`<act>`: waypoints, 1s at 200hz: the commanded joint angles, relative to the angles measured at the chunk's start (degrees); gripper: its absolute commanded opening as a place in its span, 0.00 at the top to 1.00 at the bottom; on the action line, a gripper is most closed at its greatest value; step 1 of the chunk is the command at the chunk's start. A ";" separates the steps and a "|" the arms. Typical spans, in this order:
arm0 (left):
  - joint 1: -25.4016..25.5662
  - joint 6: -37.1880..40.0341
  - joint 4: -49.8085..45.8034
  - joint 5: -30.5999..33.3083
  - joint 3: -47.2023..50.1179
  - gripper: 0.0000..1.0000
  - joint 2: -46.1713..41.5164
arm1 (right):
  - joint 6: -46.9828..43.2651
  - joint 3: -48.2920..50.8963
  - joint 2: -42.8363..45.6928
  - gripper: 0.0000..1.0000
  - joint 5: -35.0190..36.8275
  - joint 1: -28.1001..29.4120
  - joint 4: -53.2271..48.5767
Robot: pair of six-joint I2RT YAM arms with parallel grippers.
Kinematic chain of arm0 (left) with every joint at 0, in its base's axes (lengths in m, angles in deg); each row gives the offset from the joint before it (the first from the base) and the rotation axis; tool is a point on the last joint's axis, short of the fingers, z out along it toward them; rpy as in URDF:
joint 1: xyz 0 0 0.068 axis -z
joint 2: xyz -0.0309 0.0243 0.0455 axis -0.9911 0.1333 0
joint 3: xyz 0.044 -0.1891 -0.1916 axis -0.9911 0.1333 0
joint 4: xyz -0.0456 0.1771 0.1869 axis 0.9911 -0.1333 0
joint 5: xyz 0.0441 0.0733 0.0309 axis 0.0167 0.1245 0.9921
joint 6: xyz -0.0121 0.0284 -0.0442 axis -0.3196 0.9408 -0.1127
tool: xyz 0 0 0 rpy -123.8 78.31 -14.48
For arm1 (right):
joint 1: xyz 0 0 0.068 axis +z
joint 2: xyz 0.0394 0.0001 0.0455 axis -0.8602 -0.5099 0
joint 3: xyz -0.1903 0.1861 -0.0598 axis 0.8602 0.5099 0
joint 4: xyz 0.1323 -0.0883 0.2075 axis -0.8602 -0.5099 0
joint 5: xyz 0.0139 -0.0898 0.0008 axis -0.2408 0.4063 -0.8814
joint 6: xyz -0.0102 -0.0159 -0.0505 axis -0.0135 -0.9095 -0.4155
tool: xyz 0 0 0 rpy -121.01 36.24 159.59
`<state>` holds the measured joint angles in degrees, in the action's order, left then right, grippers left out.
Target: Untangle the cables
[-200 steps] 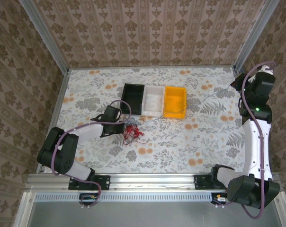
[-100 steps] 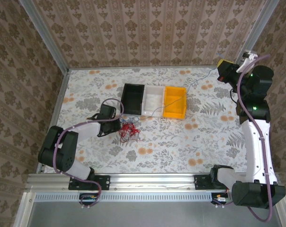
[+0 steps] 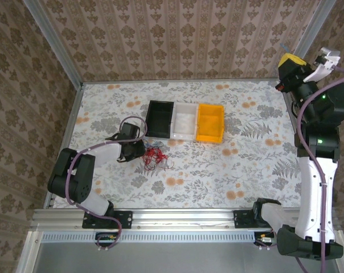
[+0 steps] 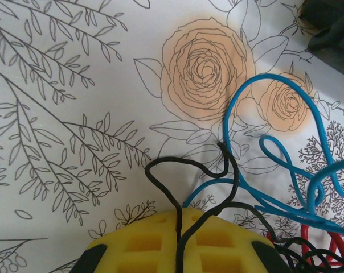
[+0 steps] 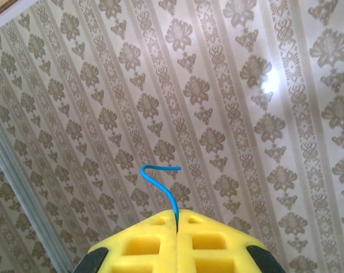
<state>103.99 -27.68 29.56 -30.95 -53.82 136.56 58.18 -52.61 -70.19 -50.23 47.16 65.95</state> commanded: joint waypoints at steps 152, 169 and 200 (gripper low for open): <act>14.03 23.29 14.50 -13.22 -3.28 1.00 2.42 | -2.72 -1.96 -11.17 1.00 1.90 10.78 0.42; 14.00 23.37 13.96 -12.96 -3.80 1.00 2.77 | -2.68 -0.55 -12.72 1.00 2.77 12.71 0.63; 14.00 23.59 13.54 -12.54 -4.34 1.00 2.97 | -1.70 3.08 -14.78 1.00 3.72 15.14 2.22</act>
<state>117.94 -6.04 43.83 -42.99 -56.66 138.86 56.32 -52.00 -83.59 -48.57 60.84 66.43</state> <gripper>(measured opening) 0.061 0.047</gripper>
